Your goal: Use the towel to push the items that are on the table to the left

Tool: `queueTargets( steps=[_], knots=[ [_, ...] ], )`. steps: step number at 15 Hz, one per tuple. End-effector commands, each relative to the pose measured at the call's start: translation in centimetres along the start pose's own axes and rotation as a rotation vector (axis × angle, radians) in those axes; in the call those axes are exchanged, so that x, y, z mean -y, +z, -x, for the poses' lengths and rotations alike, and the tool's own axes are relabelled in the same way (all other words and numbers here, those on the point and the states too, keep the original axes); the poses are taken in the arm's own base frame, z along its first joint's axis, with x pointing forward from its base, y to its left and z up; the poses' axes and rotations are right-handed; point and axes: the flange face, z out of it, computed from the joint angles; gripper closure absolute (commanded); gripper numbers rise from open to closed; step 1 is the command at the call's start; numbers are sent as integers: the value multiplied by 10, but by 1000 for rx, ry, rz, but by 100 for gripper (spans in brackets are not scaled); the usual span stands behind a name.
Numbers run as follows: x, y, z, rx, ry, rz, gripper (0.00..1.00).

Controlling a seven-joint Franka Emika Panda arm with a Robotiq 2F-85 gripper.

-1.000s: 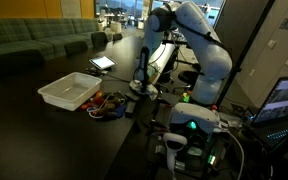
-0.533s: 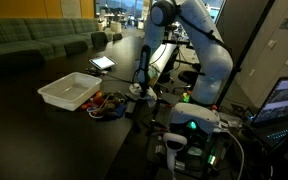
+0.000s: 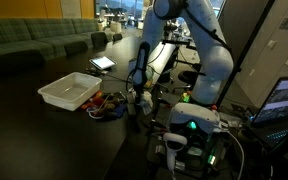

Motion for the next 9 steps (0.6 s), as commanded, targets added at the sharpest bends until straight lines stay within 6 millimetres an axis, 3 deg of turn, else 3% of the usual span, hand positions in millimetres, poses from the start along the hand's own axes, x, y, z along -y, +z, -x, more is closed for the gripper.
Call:
queueTargets(
  steps=[1, 9],
  knots=[
    [29, -16, 7, 24, -38, -38, 100],
    [81, -25, -11, 42, -30, -98, 100]
  ],
)
